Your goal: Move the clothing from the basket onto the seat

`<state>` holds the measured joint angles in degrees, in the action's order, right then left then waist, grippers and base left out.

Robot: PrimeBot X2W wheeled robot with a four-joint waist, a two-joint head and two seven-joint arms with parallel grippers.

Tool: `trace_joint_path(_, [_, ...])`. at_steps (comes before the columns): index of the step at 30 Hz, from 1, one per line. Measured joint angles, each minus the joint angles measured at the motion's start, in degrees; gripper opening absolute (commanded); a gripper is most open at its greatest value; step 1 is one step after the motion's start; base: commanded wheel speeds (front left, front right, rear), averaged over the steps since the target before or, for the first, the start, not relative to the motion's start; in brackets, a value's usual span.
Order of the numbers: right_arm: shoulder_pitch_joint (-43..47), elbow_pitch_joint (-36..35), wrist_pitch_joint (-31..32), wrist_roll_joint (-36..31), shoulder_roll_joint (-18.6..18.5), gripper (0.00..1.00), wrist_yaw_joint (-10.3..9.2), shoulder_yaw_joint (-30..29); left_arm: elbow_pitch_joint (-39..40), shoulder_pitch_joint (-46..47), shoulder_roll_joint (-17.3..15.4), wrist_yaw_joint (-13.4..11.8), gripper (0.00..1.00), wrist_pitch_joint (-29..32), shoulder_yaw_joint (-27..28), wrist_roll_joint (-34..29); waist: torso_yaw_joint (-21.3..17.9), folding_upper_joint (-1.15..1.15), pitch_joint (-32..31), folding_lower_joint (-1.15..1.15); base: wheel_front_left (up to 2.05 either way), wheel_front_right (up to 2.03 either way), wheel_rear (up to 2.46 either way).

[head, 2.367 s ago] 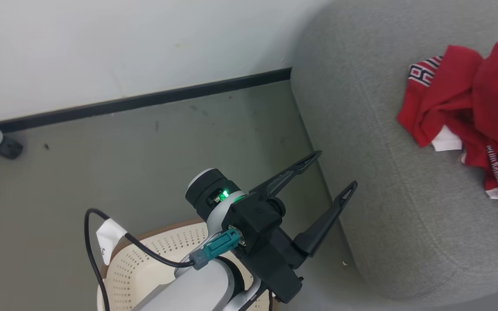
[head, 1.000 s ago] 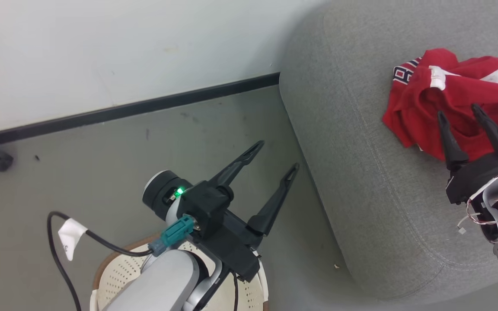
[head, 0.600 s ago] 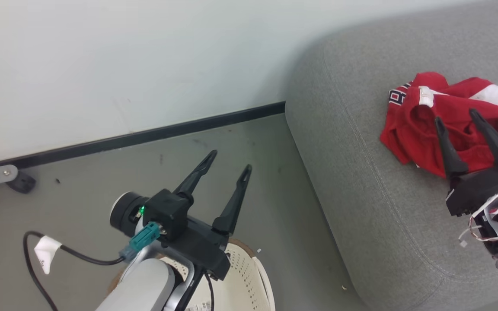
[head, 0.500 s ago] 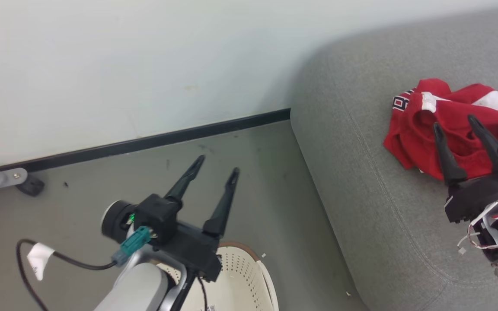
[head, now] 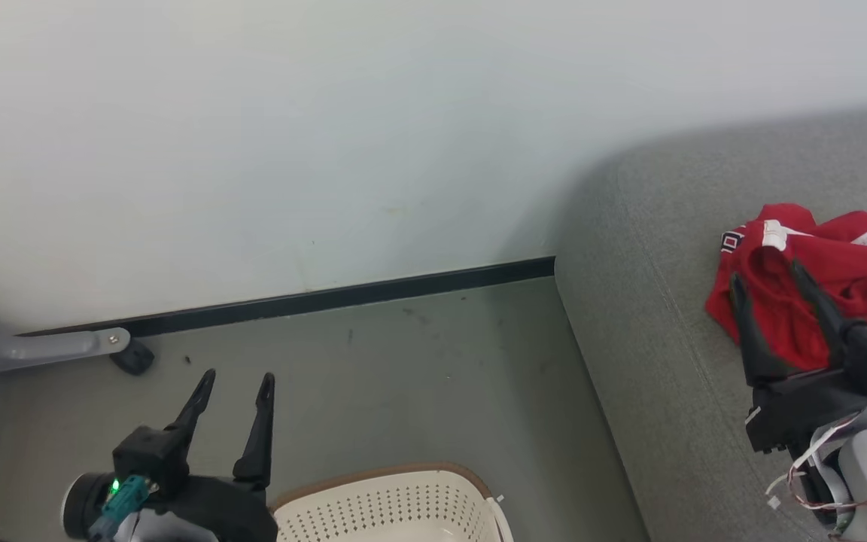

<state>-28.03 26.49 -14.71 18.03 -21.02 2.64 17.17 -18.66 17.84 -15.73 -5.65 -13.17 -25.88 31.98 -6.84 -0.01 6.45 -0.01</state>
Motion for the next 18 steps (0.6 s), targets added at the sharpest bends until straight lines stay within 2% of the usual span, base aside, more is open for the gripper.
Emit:
trace_joint_path(12, [10.71,-8.01,0.0,0.02,3.92,1.0,-4.24,-0.66,-0.77,-10.15,-1.14,-1.24,1.0,-0.83,7.66,0.76,4.04,0.0,-5.48,0.0,0.0,0.0,0.0])
trace_joint_path(18, [16.32,-11.44,0.0,0.01,5.0,1.0,-5.75,-0.41,0.96,-15.36,-0.29,-1.43,1.0,-1.11,11.06,0.67,5.65,0.0,-7.31,0.0,0.0,0.0,0.0])
